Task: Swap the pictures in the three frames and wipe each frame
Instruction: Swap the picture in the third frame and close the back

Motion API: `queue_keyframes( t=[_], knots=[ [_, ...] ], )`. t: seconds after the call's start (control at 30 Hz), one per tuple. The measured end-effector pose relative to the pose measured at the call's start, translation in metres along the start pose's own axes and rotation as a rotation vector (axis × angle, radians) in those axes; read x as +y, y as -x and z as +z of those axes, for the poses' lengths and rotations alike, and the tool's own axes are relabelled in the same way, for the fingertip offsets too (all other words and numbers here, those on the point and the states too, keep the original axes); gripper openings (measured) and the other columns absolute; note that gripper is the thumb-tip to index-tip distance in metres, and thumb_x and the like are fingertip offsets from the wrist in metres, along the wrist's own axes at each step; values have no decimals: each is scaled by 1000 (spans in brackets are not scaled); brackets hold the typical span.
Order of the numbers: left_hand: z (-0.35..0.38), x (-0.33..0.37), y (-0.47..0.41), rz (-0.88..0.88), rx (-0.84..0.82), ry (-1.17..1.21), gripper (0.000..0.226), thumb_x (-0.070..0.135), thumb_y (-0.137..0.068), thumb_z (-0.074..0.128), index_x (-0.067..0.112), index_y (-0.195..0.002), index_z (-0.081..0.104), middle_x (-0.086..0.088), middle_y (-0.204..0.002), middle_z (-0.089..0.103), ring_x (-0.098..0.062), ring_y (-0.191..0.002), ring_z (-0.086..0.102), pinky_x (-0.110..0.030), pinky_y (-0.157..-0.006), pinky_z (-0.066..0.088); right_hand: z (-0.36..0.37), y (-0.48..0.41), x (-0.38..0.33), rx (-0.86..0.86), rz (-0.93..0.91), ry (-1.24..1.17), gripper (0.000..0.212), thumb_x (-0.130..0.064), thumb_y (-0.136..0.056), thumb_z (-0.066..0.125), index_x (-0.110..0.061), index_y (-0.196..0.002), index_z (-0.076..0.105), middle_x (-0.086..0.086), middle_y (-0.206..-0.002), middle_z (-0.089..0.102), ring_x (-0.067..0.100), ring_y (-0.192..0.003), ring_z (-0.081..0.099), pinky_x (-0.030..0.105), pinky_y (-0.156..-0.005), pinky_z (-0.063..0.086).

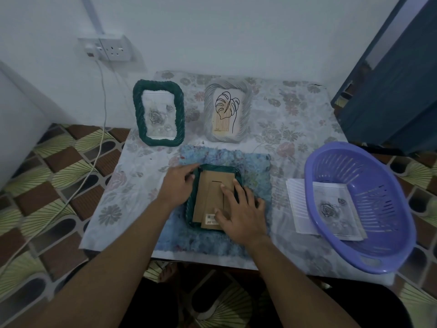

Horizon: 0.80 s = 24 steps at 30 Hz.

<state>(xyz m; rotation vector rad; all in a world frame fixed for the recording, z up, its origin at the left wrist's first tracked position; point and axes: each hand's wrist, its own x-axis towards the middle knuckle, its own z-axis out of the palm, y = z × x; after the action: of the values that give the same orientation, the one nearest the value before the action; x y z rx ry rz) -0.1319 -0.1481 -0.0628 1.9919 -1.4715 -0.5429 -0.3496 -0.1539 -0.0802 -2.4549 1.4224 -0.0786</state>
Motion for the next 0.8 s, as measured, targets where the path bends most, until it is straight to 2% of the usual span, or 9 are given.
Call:
queue_keyframes(
  t=[0.07, 0.13, 0.2, 0.3, 0.4, 0.5, 0.67, 0.8],
  knots=[
    [3, -6, 14, -7, -21, -124, 41, 15, -97, 57, 19, -137, 56, -9, -128, 60, -29, -122, 47, -39, -104, 35, 0, 0, -1, 3, 1, 1, 70, -67, -89, 29, -43, -153, 14, -3, -165, 7, 26, -147, 15, 53, -108, 19],
    [6, -8, 31, -30, -47, -251, 46, 37, -99, 47, 25, -143, 47, -3, -144, 48, -30, -138, 30, -50, -108, 27, 0, 0, -1, 5, 2, 6, 69, -67, -90, 30, -43, -153, 14, -3, -165, 7, 26, -147, 15, 53, -107, 19],
    [8, -6, 49, -17, -104, -323, 64, 59, -95, 23, 30, -151, 34, 2, -157, 32, -29, -147, 15, -52, -114, 17, -1, 0, -1, -7, 6, 5, 69, -66, -91, 31, -43, -153, 13, -4, -165, 5, 25, -148, 13, 53, -108, 18],
    [14, -10, 68, -23, -196, -440, 82, 74, -85, -3, 36, -156, 12, 7, -165, 7, -27, -152, -3, -50, -119, 0, -1, 0, -2, -11, 11, -3, 68, -65, -93, 33, -44, -154, 11, -5, -166, 3, 25, -148, 11, 53, -109, 16],
    [18, -13, 74, -14, -202, -526, 82, 77, -84, -6, 38, -156, 1, 7, -165, -3, -26, -152, -8, -51, -120, -4, -1, 0, -2, -13, 11, 6, 67, -65, -94, 32, -44, -154, 11, -5, -166, 2, 25, -148, 11, 53, -109, 15],
    [20, -13, 74, -15, -199, -554, 82, 76, -83, -6, 38, -156, -2, 8, -165, -6, -24, -151, -10, -52, -120, -5, -1, 1, -2, -11, 9, 4, 67, -65, -94, 32, -44, -154, 11, -5, -166, 3, 26, -148, 12, 53, -110, 15],
    [20, -12, 74, -20, -166, -527, 79, 77, -86, 6, 40, -156, 4, 9, -165, -1, -23, -152, -7, -52, -120, -4, -3, -1, -1, -21, 27, -11, 66, -66, -93, 35, -47, -153, 13, -9, -165, 3, 22, -148, 10, 50, -111, 14],
    [20, -13, 74, -30, -159, -506, 79, 78, -86, 9, 42, -155, 6, 11, -165, 0, -21, -152, -6, -52, -120, -4, -8, -5, -4, -50, 94, -113, 66, -65, -88, 45, -52, -148, 21, -14, -163, 9, 20, -147, 12, 50, -111, 13]
  ],
)
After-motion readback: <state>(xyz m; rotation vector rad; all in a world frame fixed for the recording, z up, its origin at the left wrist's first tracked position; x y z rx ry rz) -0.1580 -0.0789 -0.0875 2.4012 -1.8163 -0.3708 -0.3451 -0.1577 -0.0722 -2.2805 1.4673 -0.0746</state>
